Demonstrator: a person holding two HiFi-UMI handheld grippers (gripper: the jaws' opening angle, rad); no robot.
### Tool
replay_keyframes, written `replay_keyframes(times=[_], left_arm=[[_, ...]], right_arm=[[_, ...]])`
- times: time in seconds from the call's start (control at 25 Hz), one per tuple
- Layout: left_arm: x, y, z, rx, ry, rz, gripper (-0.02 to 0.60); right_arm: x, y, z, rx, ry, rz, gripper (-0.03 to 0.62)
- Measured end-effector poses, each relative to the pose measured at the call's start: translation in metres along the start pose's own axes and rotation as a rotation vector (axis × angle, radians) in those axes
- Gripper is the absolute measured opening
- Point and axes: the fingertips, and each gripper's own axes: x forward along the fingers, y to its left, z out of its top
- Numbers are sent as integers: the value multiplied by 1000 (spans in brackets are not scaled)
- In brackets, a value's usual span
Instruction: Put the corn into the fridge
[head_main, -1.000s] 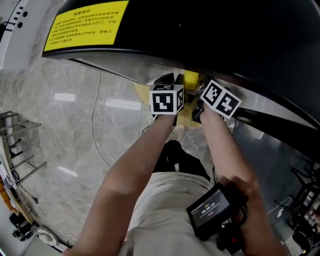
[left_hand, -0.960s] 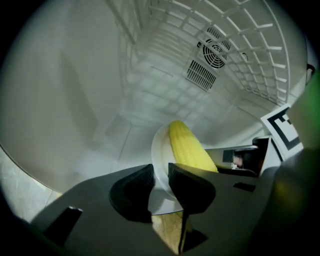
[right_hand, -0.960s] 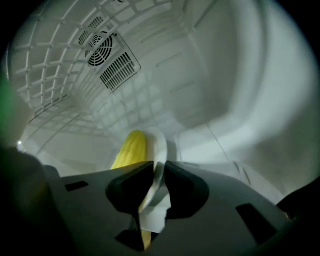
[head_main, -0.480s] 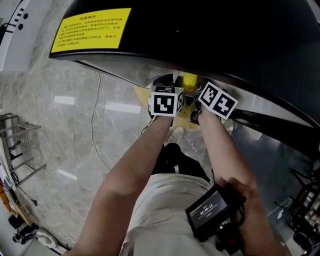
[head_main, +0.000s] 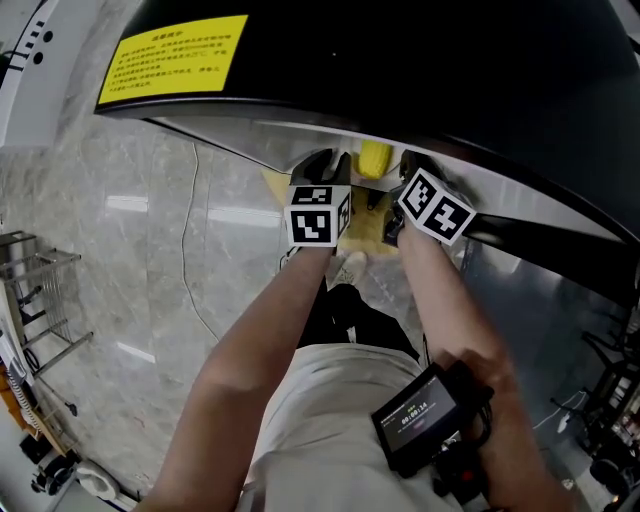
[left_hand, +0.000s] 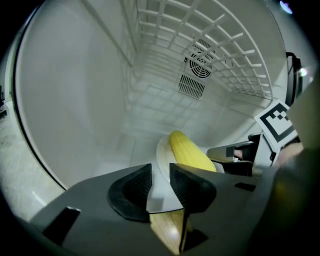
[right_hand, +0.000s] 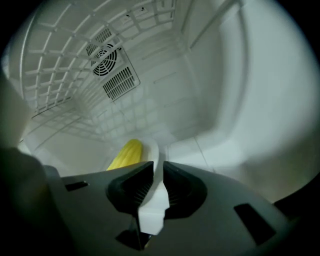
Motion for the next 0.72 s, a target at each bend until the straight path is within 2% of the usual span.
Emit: replay_keyframes(times=[0.24,0.44,0.52,0.72], left_arm=[[-15,6,4,1,-52,8,91],[-30,0,6,19,-58,14,89],[-35,-2,1,25,-55,13,89],[-42,3,-9,37,-51,23,34]], right_arm=[[-8,-5,-2,-42,-27,3,60],[-22,-1,5,-89,-48,34,57],[-28,-1,3,-107,-52,40,11],[-33,8,-5,-146,-49,71,11]])
